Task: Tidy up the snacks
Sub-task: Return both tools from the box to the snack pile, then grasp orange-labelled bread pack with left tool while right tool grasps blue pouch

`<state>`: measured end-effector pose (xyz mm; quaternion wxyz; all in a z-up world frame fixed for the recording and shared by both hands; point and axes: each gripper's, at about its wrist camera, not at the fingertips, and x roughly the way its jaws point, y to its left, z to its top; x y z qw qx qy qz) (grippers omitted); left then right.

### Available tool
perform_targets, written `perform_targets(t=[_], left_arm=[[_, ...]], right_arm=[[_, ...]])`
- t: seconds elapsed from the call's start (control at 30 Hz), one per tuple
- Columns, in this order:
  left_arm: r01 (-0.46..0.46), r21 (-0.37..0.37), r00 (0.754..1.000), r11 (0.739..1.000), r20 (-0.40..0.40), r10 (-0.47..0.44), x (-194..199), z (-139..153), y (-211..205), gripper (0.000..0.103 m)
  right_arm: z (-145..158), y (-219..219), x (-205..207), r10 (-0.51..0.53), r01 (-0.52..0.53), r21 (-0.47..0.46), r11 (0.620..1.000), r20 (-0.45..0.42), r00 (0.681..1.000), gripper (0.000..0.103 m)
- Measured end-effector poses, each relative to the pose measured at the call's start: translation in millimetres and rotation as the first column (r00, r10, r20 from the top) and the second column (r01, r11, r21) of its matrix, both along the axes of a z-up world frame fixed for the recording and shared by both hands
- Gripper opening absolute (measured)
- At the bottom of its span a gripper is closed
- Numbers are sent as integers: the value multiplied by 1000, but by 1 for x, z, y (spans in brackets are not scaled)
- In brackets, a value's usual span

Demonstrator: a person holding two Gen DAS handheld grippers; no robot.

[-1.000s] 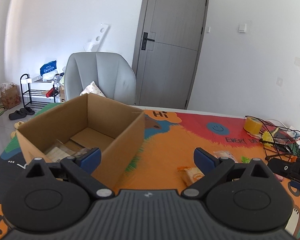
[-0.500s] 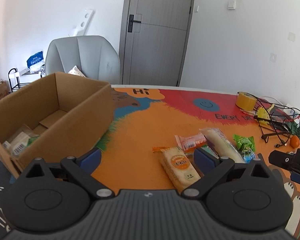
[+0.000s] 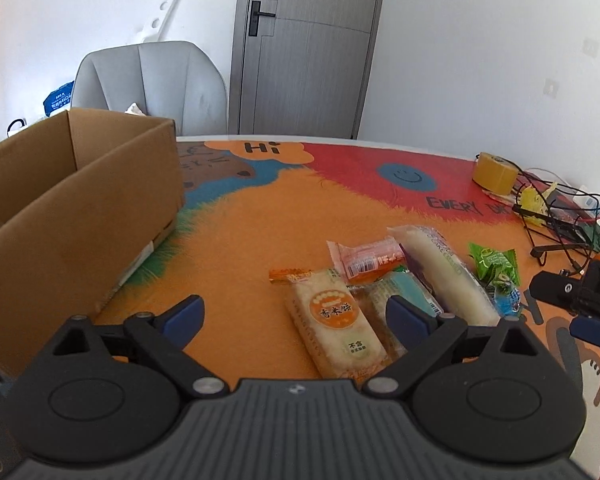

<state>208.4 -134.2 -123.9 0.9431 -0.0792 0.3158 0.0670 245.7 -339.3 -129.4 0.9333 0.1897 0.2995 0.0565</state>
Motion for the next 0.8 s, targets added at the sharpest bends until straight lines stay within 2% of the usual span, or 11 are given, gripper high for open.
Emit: perform_targets(t=[0.07, 0.2, 0.33, 0.37, 0.47, 0.53, 0.57, 0.63, 0.7, 0.8], left_arm=[[-1, -7, 1000, 1000, -8, 1, 5, -3, -2, 96], [2, 7, 1000, 1000, -27, -2, 13, -10, -9, 84], [25, 11, 998, 1000, -58, -24, 18, -17, -11, 66], [31, 15, 997, 999, -67, -30, 20, -18, -10, 64], [42, 49, 997, 998, -66, -39, 20, -19, -10, 51], [47, 54, 997, 997, -70, -43, 20, -19, -7, 34], [51, 42, 996, 998, -70, -48, 20, -18, -4, 34], [59, -6, 996, 998, -70, -59, 18, -15, 5, 34], [55, -13, 997, 998, -55, -56, 14, -12, 10, 34], [59, -27, 998, 998, -27, -60, 8, -6, 18, 34]], right_arm=[[-1, -1, 6, 3, -3, 2, 1000, -6, 1000, 76], [-5, -2, 19, 5, -5, 5, 1000, -14, 1000, 76], [-11, 1, 31, 13, -12, 13, 1000, -30, 999, 75], [-13, 3, 33, 15, -15, 13, 1000, -34, 999, 75], [-16, 7, 40, 17, -16, 11, 1000, -42, 999, 74], [-19, 10, 46, 19, -19, 9, 1000, -49, 999, 72], [-21, 12, 49, 19, -19, 2, 1000, -58, 998, 66], [-24, 16, 51, 12, -13, -19, 1000, -66, 998, 61], [-23, 22, 49, 6, -10, -63, 998, -67, 998, 52], [-19, 27, 44, 11, -16, -99, 995, -50, 999, 32]])
